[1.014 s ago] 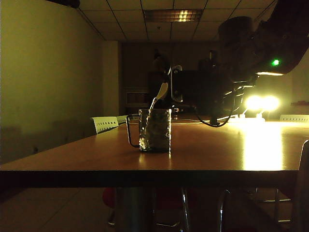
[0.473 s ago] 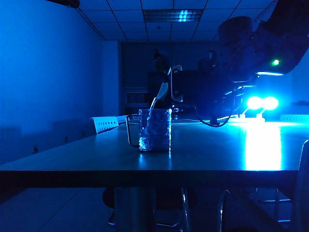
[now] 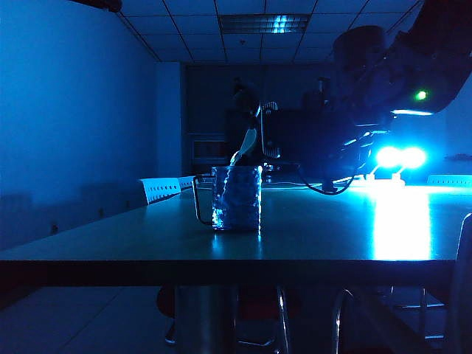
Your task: Pick up the black thermos cup, pour some water from it into the cup, and then put the thermos cup back on the table.
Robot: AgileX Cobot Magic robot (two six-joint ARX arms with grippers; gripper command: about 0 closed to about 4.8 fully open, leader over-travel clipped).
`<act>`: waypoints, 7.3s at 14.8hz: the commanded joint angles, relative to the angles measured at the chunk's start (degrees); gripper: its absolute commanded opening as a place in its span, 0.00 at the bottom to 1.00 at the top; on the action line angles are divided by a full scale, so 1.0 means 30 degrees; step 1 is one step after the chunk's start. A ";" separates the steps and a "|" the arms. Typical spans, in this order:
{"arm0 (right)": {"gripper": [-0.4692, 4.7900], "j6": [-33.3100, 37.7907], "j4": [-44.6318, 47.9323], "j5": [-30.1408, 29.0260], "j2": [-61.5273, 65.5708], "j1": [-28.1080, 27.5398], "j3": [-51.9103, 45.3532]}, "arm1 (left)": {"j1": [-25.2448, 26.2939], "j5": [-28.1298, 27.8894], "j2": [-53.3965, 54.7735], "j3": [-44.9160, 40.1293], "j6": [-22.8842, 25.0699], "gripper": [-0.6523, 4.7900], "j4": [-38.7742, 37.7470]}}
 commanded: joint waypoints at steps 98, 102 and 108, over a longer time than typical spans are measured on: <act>0.08 2.7234 -1.7486 -1.0965 -1.4571 -0.6054 -0.0160 | -0.0044 0.3024 0.0415 0.2084 0.1107 0.11 -0.0066; 0.08 2.7860 -1.1409 -0.8619 -2.1806 -0.6054 -0.7147 | -0.0044 0.2885 0.0430 0.2018 0.1166 0.11 -0.0051; 0.08 2.9529 -1.0994 -0.5544 -2.8341 -0.6047 -1.4950 | -0.0044 0.1552 0.0080 -0.0284 0.1093 0.11 0.2295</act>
